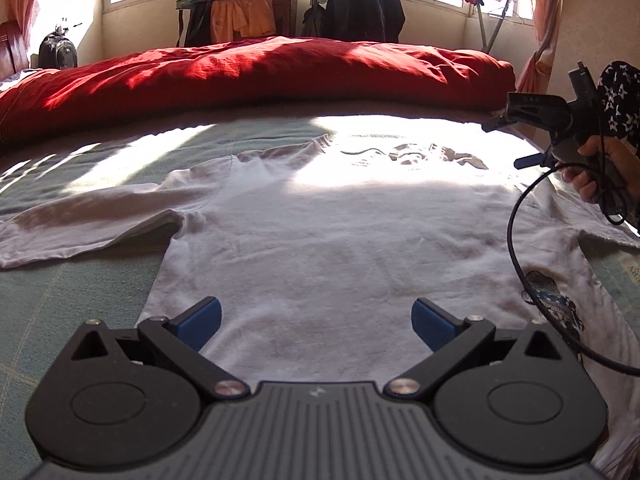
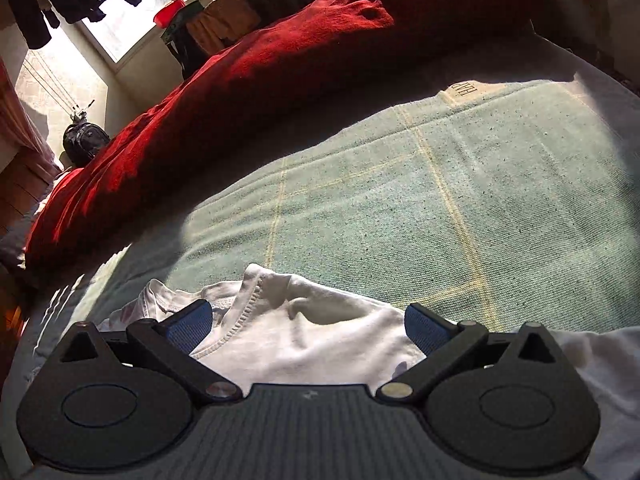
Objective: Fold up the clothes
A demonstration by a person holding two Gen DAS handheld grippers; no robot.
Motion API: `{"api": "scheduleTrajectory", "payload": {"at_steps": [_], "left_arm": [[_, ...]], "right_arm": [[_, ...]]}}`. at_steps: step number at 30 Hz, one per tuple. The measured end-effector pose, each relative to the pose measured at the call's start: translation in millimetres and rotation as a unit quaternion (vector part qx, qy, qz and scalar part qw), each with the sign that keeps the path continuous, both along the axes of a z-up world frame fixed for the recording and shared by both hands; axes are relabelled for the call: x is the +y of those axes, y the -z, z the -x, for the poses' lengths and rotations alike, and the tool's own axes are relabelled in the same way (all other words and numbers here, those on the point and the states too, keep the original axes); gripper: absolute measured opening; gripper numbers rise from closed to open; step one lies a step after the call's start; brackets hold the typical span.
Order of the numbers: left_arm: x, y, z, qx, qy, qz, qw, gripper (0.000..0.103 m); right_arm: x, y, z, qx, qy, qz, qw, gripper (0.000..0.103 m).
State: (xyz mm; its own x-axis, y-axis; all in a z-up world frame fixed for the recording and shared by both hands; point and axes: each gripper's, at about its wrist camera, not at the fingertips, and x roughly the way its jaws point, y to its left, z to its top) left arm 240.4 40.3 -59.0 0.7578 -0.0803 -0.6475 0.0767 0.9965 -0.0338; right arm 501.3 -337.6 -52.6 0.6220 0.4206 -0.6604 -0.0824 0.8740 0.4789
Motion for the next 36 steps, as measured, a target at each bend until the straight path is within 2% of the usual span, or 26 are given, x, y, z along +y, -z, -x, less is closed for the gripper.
{"api": "scheduleTrajectory", "payload": {"at_steps": [4,6,9,13,17,19,22,25,28,34,36], "left_arm": [[-7.0,2.2,-7.2,0.001,0.014,0.003,0.9999,0.101],[-9.3,5.2,-10.7,0.005,0.017,0.003,0.9998,0.101],[-11.4,9.9,-14.4,0.012,0.014,0.001,0.9998,0.101],[-8.0,12.7,-13.1,0.017,0.008,-0.003,0.9998,0.101],[1.3,13.7,-11.2,0.019,-0.007,0.000,0.9998,0.101],[4.6,14.4,-11.1,0.020,-0.012,0.003,0.9997,0.101],[3.0,14.4,-10.4,0.017,-0.008,0.005,0.9998,0.101],[-1.6,13.6,-9.9,0.015,0.000,0.004,0.9999,0.101],[-4.0,13.2,-9.6,0.016,0.003,0.003,0.9999,0.101],[-2.5,15.0,-8.7,0.018,-0.002,0.003,0.9998,0.101],[-1.0,15.7,-8.7,0.019,-0.004,0.003,0.9998,0.101]], "right_arm": [[-16.1,-26.5,29.5,-0.006,-0.020,0.004,1.000,0.103],[-19.4,-25.6,35.5,0.013,-0.027,0.021,0.999,0.103],[-21.4,-7.1,35.2,0.039,-0.027,0.056,0.997,0.103],[-30.5,25.0,20.2,0.059,0.009,0.094,0.994,0.103],[-51.5,25.6,14.8,0.055,0.054,0.075,0.994,0.103],[-56.9,17.9,17.0,0.059,0.077,0.085,0.992,0.103],[-57.0,3.2,26.8,0.045,0.059,0.046,0.996,0.103],[-44.7,-12.2,33.9,0.018,0.037,0.034,0.999,0.103],[-31.1,-15.8,28.9,0.014,0.015,0.022,1.000,0.103],[-23.7,17.6,15.4,0.072,0.017,0.047,0.996,0.103],[-24.3,26.1,11.3,0.072,0.020,0.046,0.996,0.103]]}}
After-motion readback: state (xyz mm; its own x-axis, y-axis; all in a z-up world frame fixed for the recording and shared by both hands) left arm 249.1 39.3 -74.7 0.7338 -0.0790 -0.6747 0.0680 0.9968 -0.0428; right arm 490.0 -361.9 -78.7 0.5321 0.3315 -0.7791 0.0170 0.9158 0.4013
